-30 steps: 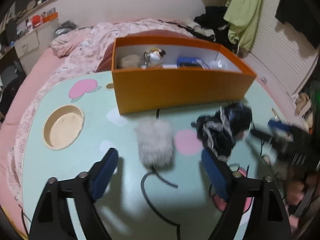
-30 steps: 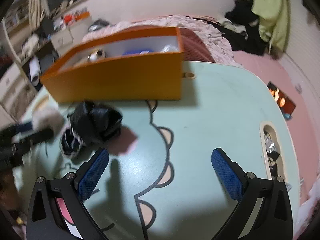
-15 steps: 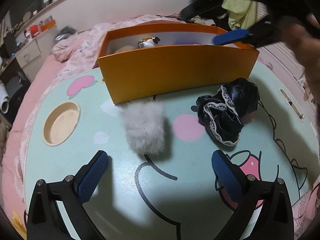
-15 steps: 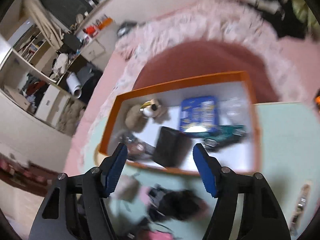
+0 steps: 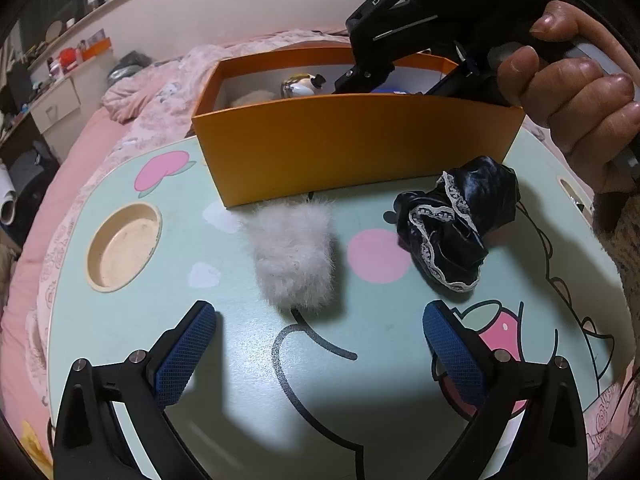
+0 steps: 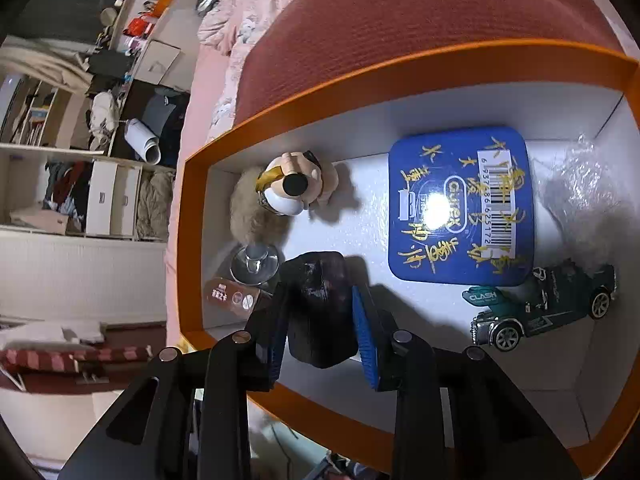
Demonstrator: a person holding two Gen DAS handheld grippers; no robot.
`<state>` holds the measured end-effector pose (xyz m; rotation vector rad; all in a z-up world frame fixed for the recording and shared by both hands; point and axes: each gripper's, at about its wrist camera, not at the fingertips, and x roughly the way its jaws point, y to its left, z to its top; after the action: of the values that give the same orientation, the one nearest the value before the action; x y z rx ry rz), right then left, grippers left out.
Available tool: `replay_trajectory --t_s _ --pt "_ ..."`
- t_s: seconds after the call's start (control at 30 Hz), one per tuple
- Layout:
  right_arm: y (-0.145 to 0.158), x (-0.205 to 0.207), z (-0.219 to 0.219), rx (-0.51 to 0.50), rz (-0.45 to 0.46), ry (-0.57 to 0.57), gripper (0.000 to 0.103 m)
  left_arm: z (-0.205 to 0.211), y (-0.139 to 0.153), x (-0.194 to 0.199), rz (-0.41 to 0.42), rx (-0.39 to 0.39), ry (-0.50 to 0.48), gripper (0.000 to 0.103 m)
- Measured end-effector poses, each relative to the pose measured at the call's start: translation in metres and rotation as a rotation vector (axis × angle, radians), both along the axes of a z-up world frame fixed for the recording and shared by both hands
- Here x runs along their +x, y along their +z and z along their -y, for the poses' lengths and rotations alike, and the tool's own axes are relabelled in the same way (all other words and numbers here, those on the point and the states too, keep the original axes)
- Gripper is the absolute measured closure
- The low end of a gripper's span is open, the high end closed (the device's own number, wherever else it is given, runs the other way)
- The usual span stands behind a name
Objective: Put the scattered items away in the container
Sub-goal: 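Grasp the black pouch from the box with the right gripper, place on table, then grasp the white figurine keychain with the left gripper, place on table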
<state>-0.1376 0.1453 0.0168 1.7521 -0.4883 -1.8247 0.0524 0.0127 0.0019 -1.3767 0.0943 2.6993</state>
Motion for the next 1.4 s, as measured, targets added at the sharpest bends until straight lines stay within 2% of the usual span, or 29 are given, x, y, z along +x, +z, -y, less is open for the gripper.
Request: replay_trajectory --t_s 0.13,0.3,0.47,0.63,0.73,0.87,1.0,1.07,1.13,1.17,1.3,1.4 --pt "0.013 0.004 -0.010 -0.038 -0.063 -0.028 0.075 0.002 0.000 -0.001 0.000 0.001 0.001 0.000" --pt "0.051 0.017 -0.033 -0.110 -0.190 -0.065 0.075 0.004 0.000 -0.001 0.000 0.002 0.006 0.000" --pt "0.082 0.056 -0.059 -0.161 -0.313 -0.075 0.075 0.007 0.001 0.002 -0.005 0.021 0.015 0.000" --pt "0.068 0.104 -0.105 -0.075 -0.334 -0.151 0.075 0.022 0.008 0.006 -0.020 0.097 0.033 0.000" --pt "0.054 0.119 -0.125 -0.080 -0.300 -0.192 0.075 0.030 0.017 0.009 -0.056 0.112 0.044 0.000" --pt "0.038 0.129 -0.139 -0.085 -0.277 -0.179 0.075 0.044 0.044 0.005 -0.119 0.125 0.031 0.000" --pt "0.011 0.126 -0.121 -0.096 -0.233 -0.149 0.074 0.053 0.079 -0.018 -0.167 0.136 -0.003 0.001" --pt "0.005 0.121 -0.113 -0.126 -0.224 -0.143 0.074 0.051 0.095 -0.035 -0.184 0.110 -0.019 0.004" --pt "0.004 0.118 -0.110 -0.118 -0.237 -0.161 0.073 0.045 0.105 -0.056 -0.167 0.094 -0.039 0.010" --pt "0.007 0.117 -0.110 -0.092 -0.255 -0.173 0.070 0.041 0.107 -0.067 -0.154 0.095 -0.052 0.011" --pt "0.033 0.129 -0.114 0.034 -0.443 -0.205 0.059 0.017 0.102 -0.108 -0.084 0.050 -0.087 0.023" --pt "0.041 0.134 -0.118 0.036 -0.486 -0.196 0.058 -0.002 0.089 -0.136 -0.033 -0.011 -0.093 0.031"
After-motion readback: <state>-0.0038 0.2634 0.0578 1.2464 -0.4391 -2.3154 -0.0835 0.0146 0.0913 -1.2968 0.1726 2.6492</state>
